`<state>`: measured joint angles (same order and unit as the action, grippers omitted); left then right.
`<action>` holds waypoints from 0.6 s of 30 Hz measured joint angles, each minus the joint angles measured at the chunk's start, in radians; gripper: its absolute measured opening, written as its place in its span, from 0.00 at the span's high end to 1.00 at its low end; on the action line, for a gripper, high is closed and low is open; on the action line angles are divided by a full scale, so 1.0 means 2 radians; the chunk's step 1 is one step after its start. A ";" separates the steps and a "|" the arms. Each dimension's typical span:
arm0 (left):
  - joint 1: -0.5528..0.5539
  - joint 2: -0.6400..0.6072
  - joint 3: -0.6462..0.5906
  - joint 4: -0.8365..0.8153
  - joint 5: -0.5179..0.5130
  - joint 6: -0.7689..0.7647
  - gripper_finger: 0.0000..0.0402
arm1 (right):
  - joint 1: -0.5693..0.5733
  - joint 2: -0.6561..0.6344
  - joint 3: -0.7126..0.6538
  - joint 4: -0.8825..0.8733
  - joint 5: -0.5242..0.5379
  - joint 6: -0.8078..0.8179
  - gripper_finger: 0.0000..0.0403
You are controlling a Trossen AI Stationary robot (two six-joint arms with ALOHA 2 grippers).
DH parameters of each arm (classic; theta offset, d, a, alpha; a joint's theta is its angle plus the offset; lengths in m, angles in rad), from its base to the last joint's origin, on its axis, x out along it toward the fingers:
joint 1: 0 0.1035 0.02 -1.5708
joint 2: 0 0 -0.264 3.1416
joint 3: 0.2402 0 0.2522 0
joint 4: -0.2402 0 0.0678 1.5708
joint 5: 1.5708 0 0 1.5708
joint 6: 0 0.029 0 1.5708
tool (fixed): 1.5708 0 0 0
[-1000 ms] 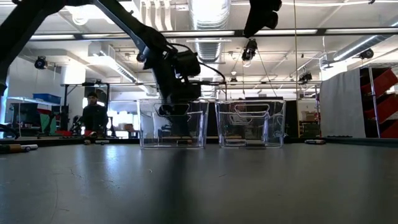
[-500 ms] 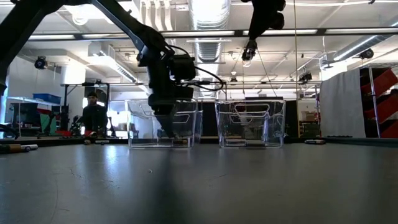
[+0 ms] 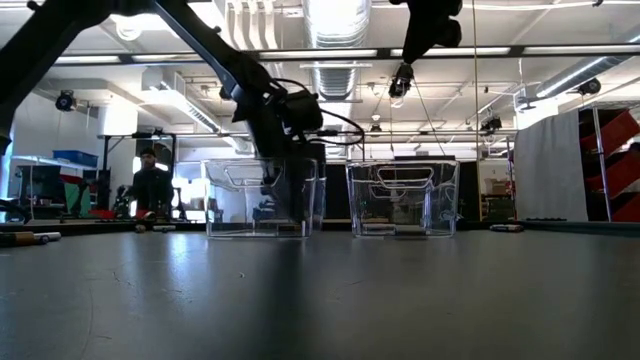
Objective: Sort batteries
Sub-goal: Put the black battery into the left transparent bin
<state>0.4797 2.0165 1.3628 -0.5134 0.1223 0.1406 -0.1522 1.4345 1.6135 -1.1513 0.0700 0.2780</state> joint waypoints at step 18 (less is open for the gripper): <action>0.032 0.002 0.009 0.008 0.042 -0.116 0.94 | 0.012 0.000 -0.008 0.002 0.001 0.038 0.89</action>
<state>0.5434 2.0195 1.3811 -0.4973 0.2055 -0.0908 -0.1287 1.4353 1.5969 -1.1469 0.0713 0.3534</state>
